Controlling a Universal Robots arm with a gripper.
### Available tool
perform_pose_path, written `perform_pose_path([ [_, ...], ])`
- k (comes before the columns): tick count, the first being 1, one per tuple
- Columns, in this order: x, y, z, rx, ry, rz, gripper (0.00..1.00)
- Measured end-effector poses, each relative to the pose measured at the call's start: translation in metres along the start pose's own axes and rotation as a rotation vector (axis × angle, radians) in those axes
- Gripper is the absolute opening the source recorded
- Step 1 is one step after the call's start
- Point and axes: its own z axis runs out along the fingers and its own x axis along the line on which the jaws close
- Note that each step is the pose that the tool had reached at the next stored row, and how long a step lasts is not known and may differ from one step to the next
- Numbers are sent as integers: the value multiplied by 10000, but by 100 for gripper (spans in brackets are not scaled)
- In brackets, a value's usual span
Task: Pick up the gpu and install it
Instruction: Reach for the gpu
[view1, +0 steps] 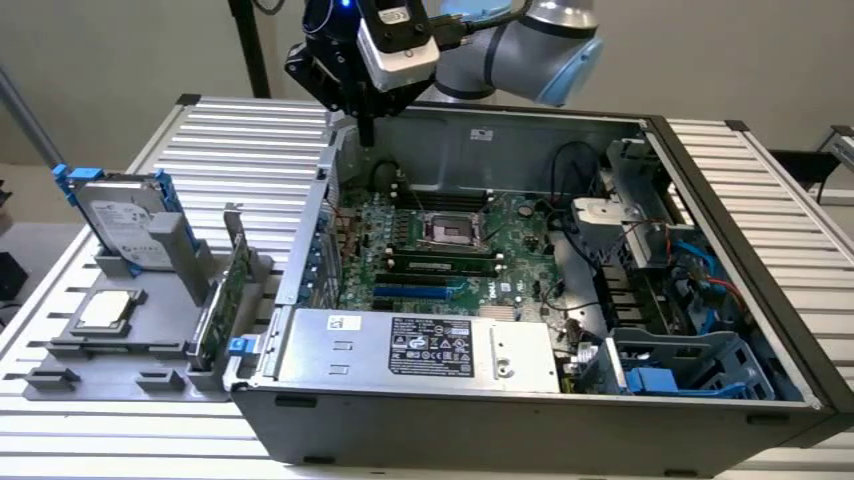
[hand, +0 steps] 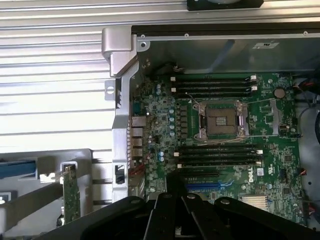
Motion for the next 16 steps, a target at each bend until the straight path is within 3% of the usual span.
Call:
perform_pose_path([
  [5,137,-29,-1,323,-18,-10,11],
  [8,258,-65,0,464,-25,-16,11],
  [10,318,-87,0,507,-28,-18,11],
  [16,496,-178,11,529,-29,-23,11],
])
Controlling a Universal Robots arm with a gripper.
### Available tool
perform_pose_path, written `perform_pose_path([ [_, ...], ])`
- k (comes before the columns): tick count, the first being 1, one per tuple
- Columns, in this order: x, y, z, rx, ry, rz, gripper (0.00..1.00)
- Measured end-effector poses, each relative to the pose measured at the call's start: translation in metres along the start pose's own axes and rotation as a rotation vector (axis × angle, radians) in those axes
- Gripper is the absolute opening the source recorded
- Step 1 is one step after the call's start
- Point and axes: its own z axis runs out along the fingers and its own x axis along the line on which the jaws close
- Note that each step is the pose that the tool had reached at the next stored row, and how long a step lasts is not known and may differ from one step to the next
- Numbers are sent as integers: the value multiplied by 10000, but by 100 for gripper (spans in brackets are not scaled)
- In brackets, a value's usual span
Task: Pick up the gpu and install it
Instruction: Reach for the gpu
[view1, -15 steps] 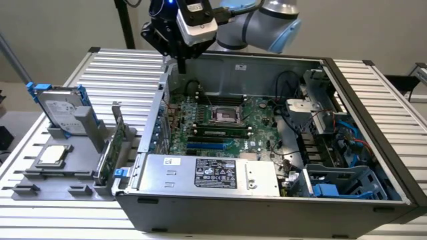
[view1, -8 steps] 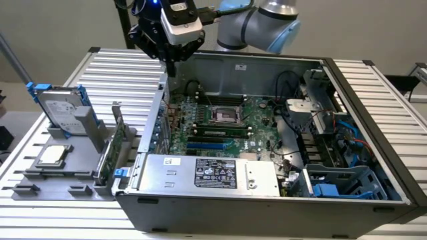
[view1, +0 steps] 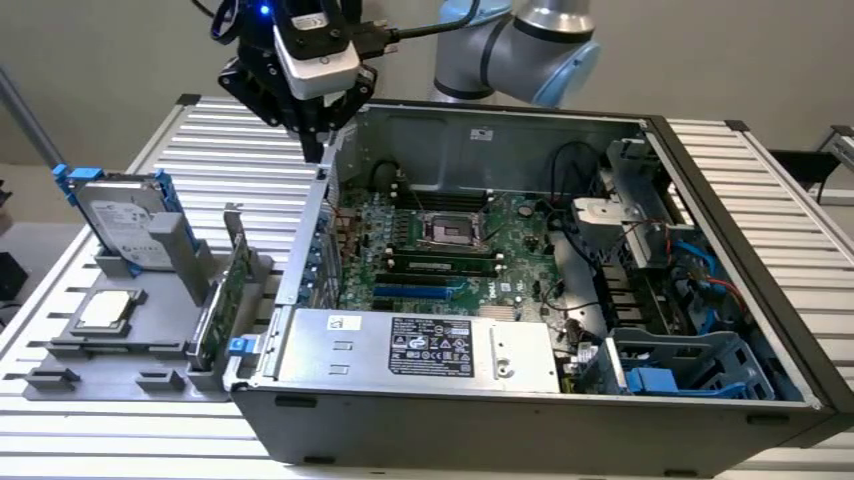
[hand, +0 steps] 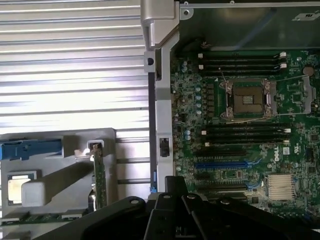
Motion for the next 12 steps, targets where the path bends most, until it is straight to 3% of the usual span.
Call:
perform_pose_path([
  [12,381,-184,62,7,3,-9,11],
])
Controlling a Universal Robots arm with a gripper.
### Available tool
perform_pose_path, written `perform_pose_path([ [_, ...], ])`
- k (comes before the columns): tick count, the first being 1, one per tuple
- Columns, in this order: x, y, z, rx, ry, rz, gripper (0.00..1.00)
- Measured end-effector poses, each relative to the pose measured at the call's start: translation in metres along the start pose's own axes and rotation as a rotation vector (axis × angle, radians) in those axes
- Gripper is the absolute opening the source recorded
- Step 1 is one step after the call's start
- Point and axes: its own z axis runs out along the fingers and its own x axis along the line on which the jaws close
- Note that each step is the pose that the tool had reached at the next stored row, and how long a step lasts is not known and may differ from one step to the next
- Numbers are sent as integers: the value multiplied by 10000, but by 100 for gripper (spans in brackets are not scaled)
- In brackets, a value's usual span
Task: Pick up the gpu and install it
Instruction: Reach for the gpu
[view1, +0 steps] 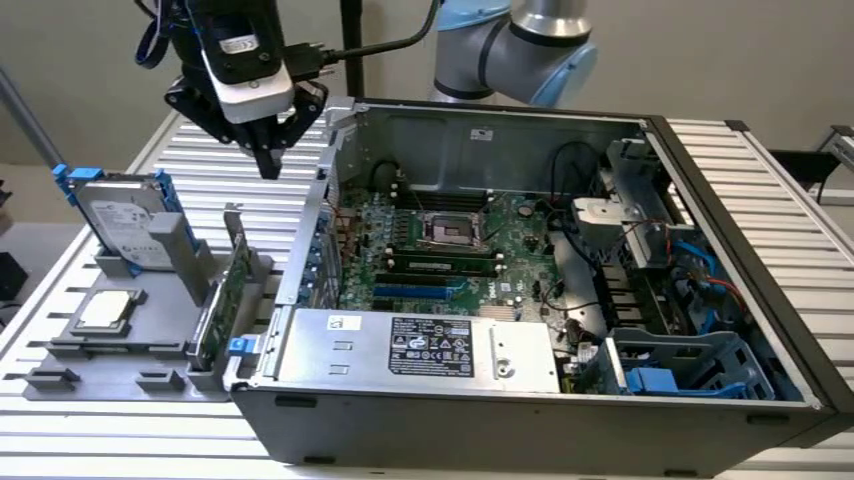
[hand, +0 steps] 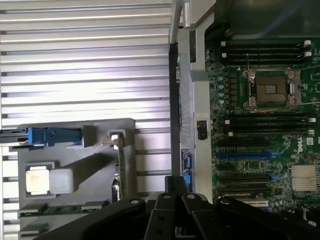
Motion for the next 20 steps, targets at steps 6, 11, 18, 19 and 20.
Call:
perform_pose_path([
  [6,187,-76,42,12,16,-3,11],
  [11,344,-140,78,22,31,-5,11],
  [18,539,-232,122,49,58,-7,11],
  [19,553,-252,126,56,67,-9,11],
  [20,563,-275,128,61,74,-9,11],
])
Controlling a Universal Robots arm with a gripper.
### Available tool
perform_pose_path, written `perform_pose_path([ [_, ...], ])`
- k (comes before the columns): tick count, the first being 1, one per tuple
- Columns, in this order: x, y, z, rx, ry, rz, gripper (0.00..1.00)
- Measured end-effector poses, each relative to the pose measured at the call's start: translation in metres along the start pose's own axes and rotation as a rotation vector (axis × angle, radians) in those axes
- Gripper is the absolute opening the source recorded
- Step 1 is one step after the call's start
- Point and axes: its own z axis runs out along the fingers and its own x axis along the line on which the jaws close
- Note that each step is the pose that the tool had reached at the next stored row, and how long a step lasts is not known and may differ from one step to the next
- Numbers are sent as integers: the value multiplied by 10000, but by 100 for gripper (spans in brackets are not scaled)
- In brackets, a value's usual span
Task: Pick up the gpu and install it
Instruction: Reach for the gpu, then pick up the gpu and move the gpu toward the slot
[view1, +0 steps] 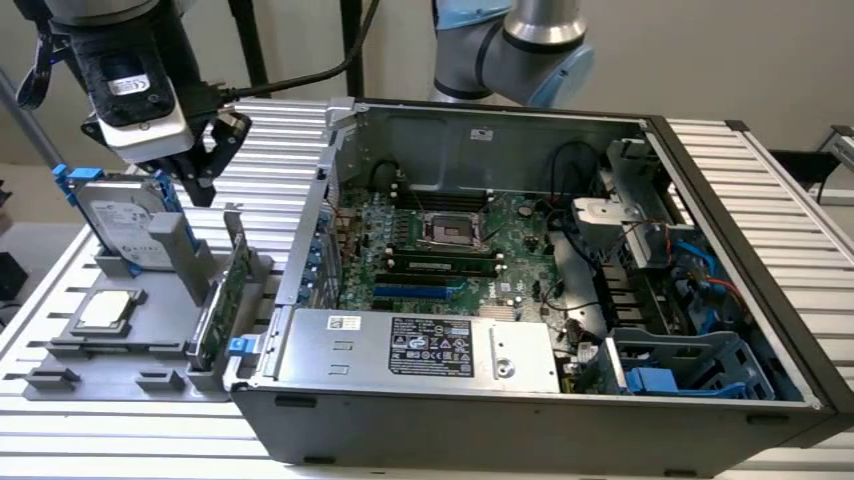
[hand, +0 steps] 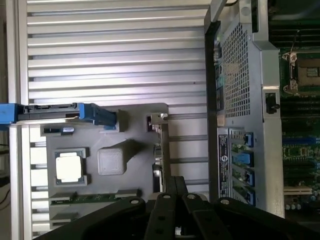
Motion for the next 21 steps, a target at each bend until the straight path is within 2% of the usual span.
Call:
perform_pose_path([
  [6,63,-150,17,27,23,1,11],
  [9,75,-158,23,93,48,1,11],
  [21,76,-158,24,94,47,2,11],
])
